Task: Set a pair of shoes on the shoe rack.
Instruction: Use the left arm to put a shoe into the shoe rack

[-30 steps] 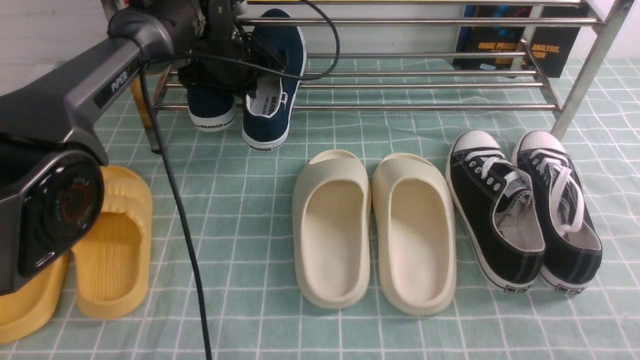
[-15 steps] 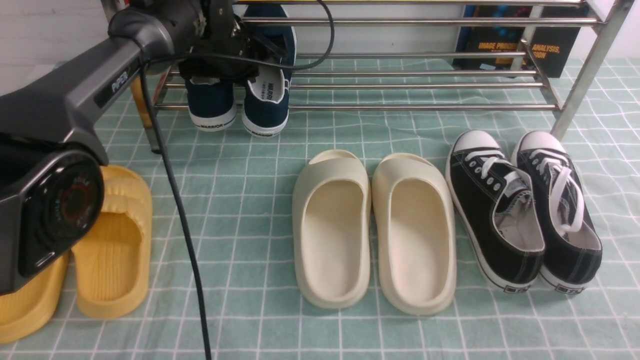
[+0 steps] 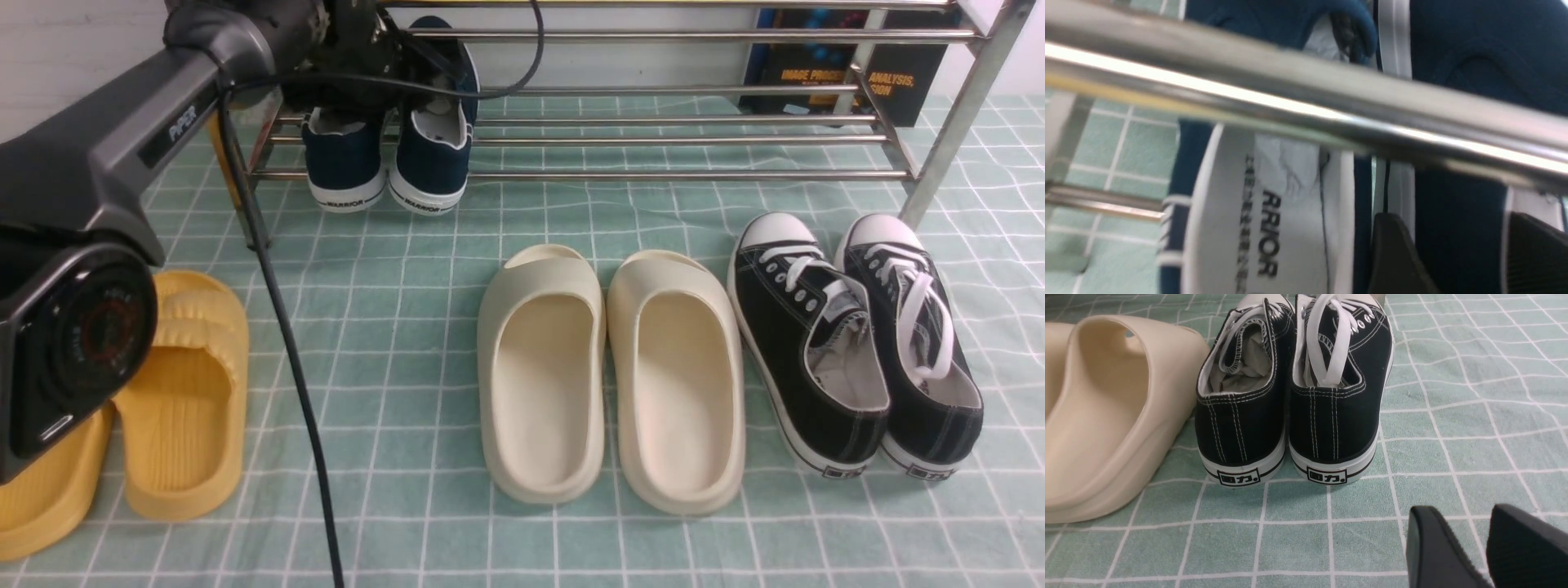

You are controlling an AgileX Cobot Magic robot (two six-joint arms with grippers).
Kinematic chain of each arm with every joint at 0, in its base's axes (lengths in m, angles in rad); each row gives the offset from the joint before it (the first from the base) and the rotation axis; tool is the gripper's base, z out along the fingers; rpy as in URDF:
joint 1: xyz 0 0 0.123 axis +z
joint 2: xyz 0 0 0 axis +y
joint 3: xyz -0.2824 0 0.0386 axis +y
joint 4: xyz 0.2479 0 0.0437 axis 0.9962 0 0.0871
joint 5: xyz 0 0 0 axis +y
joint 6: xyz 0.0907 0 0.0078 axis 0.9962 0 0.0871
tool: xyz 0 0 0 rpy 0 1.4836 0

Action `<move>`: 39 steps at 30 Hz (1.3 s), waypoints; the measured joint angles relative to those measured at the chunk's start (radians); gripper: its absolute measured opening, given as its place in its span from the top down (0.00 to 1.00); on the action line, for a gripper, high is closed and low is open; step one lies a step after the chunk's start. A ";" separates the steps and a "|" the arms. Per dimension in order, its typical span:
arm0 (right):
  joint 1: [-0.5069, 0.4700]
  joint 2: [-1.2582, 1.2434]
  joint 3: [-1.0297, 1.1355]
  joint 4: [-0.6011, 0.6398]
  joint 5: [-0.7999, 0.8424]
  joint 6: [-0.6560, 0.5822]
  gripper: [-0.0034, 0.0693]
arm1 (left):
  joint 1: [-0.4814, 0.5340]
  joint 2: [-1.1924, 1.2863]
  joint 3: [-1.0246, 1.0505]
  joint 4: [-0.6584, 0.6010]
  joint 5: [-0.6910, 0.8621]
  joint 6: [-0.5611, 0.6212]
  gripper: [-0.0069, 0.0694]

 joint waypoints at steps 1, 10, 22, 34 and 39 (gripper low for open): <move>0.000 0.000 0.000 0.000 0.000 0.000 0.62 | 0.000 -0.018 -0.001 0.000 0.024 0.000 0.46; 0.000 0.000 0.000 0.000 0.000 0.000 0.62 | 0.000 -0.046 -0.004 -0.010 0.164 0.038 0.65; 0.000 0.000 0.000 0.000 0.000 0.000 0.62 | 0.000 -0.046 -0.004 -0.075 0.311 0.186 0.83; 0.000 0.000 0.000 0.000 0.000 0.000 0.62 | -0.024 -0.056 0.119 -0.061 0.199 0.225 0.93; 0.000 0.000 0.000 0.000 0.000 0.000 0.62 | -0.022 -0.039 0.120 -0.051 0.165 0.206 0.93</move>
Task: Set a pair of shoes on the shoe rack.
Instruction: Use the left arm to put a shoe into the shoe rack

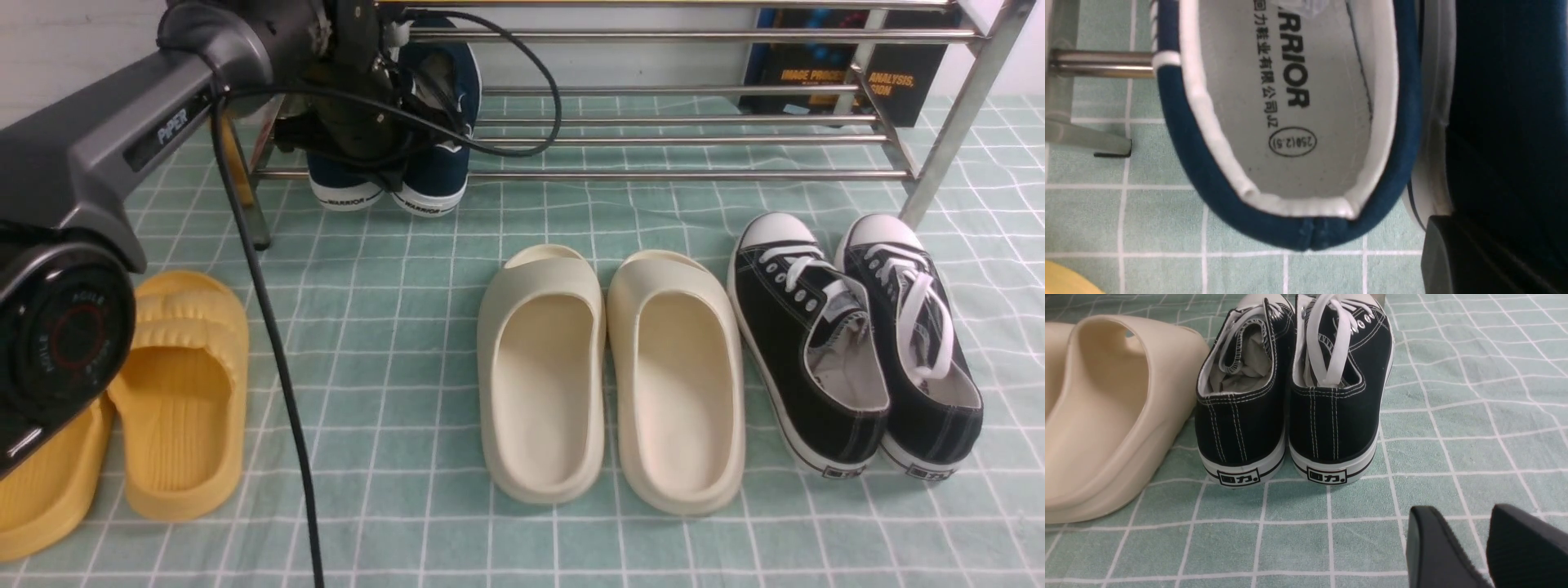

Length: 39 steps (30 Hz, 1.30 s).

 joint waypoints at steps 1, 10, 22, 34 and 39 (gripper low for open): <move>0.000 0.000 0.000 0.000 0.000 0.000 0.62 | 0.000 0.003 0.000 0.000 -0.002 0.000 0.93; 0.000 0.000 0.000 0.000 0.000 0.000 0.62 | 0.000 -0.031 -0.001 -0.061 -0.083 -0.001 0.93; 0.000 0.000 0.000 0.000 0.000 0.000 0.62 | -0.003 -0.138 -0.001 -0.054 0.132 0.048 0.93; 0.000 0.000 0.000 0.000 0.000 0.000 0.62 | -0.081 -0.023 0.134 -0.108 -0.222 0.053 0.93; 0.000 0.000 0.000 0.000 0.000 0.000 0.62 | -0.086 -0.022 0.137 -0.056 -0.296 -0.034 0.93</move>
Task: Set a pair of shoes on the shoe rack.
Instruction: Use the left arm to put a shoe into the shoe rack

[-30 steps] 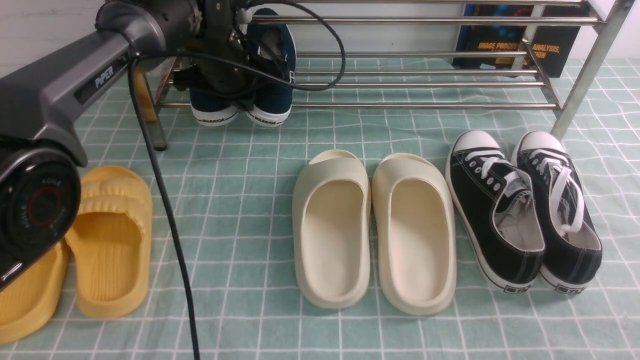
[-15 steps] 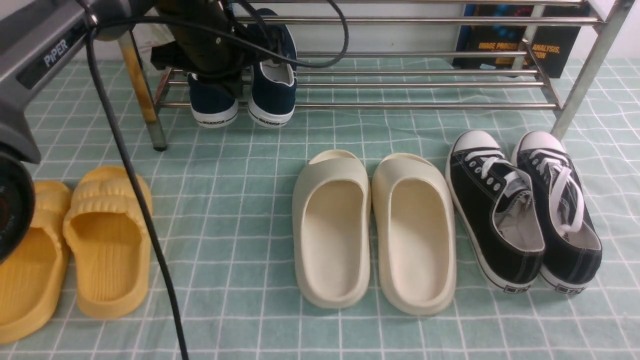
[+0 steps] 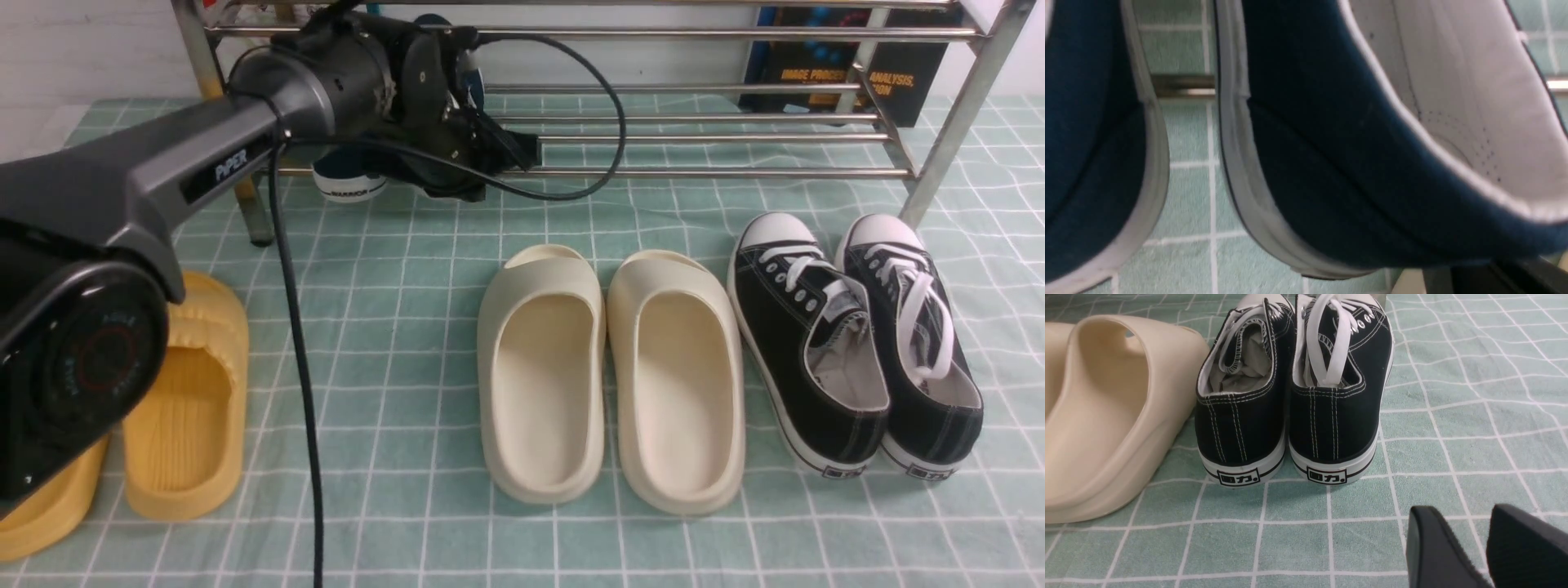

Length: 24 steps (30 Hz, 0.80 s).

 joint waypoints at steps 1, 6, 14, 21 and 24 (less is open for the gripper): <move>0.000 0.000 0.000 0.000 0.000 0.000 0.62 | -0.001 -0.003 0.000 0.003 -0.005 -0.004 0.93; 0.000 0.000 0.000 0.000 0.000 0.000 0.62 | -0.001 -0.065 0.002 0.110 -0.037 -0.103 0.93; 0.000 0.000 0.000 0.000 0.000 0.000 0.62 | -0.001 -0.122 0.000 0.134 0.050 -0.122 0.93; 0.000 0.000 0.000 0.000 0.000 0.000 0.62 | 0.001 -0.133 0.000 0.127 0.117 -0.122 0.93; 0.000 0.000 0.000 0.000 0.000 0.000 0.62 | 0.001 -0.167 0.006 0.131 0.143 -0.103 0.93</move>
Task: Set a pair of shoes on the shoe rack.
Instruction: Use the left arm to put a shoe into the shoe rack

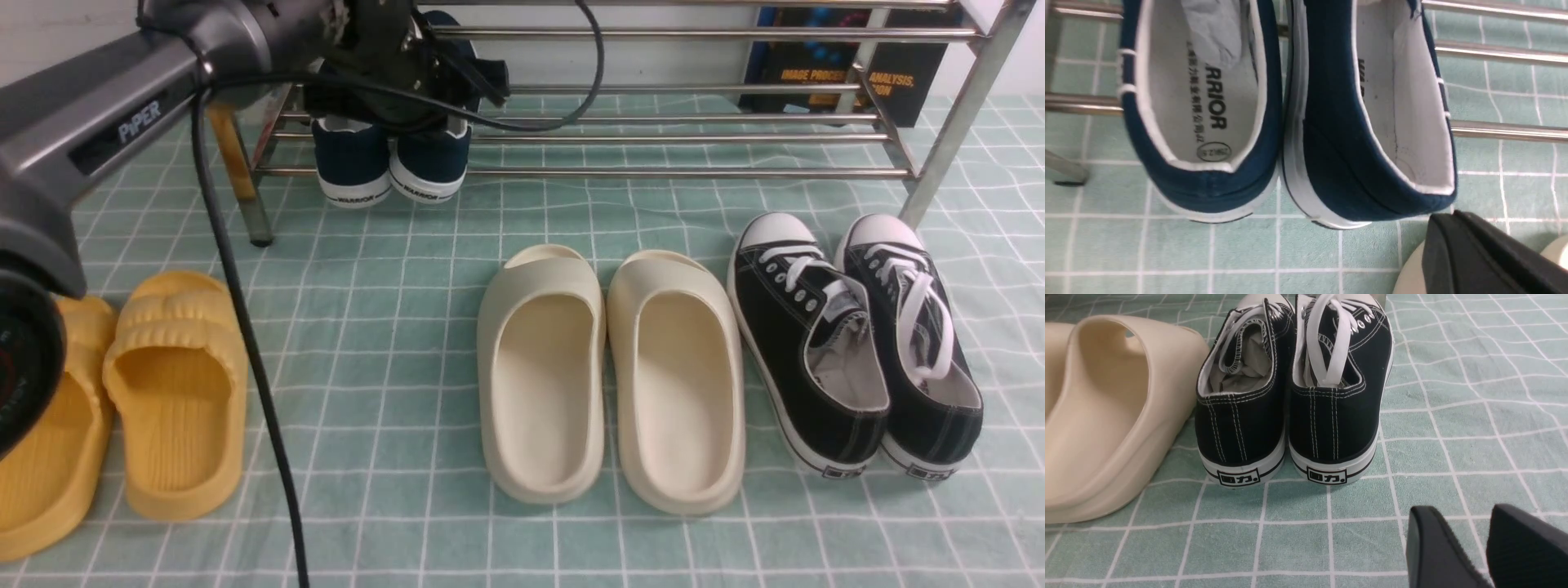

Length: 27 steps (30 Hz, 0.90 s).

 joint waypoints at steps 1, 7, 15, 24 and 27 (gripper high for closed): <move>0.000 0.000 0.000 0.000 0.000 0.000 0.62 | 0.000 -0.021 0.010 0.008 0.005 0.009 0.93; 0.000 0.000 0.000 0.000 0.000 0.000 0.62 | 0.001 -0.178 0.254 0.129 -0.119 -0.025 0.93; 0.000 0.000 0.000 0.000 0.000 0.000 0.62 | 0.008 -0.216 0.679 0.410 -0.758 -0.200 0.93; 0.000 0.000 0.000 0.000 0.000 0.000 0.62 | 0.010 -0.030 0.554 0.449 -0.569 -0.220 0.93; 0.000 0.000 0.000 0.000 0.000 0.000 0.62 | 0.027 -0.026 0.521 0.449 -0.552 -0.286 0.93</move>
